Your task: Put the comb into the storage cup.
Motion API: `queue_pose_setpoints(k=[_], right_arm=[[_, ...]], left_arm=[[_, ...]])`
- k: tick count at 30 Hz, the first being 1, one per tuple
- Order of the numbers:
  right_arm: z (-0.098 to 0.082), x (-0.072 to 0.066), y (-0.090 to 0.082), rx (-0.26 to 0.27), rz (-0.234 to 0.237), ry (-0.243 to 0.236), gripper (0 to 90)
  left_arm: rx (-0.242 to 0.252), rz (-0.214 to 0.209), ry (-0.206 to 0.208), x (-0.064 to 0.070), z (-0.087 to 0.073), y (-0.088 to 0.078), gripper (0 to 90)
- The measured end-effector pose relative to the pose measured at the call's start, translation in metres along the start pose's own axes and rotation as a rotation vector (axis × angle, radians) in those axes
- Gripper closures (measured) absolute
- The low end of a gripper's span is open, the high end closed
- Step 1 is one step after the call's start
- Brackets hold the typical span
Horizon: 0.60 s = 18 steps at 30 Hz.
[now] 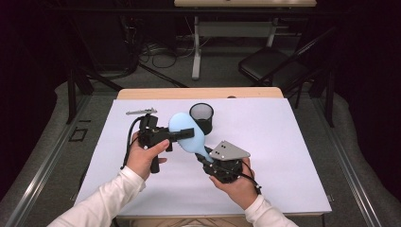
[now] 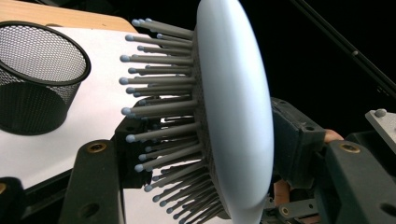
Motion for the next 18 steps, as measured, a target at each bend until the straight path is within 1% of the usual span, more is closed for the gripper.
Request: queue_pose_setpoints(k=[12, 18], right_arm=[[-0.0012, -0.0003, 0.0009, -0.001, 0.001, -0.001, 69.5], [-0.0015, -0.0011, 0.0015, -0.001, 0.001, -0.003, 69.5]], left_arm=[[0.003, -0.034, -0.057, -0.0022, -0.0017, 0.0004, 43.0], [0.007, -0.047, -0.072, -0.0028, -0.0034, -0.0005, 44.8]])
Point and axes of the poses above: each handheld gripper's, and its own axes: y roughly forward along the jaws, z roughly out of its top, x roughly to its right, the point moved 2 cm from there along y, roughly forward along the jaws, and after that the axes turned 7 degrees about -x, right-handed, at the moved point
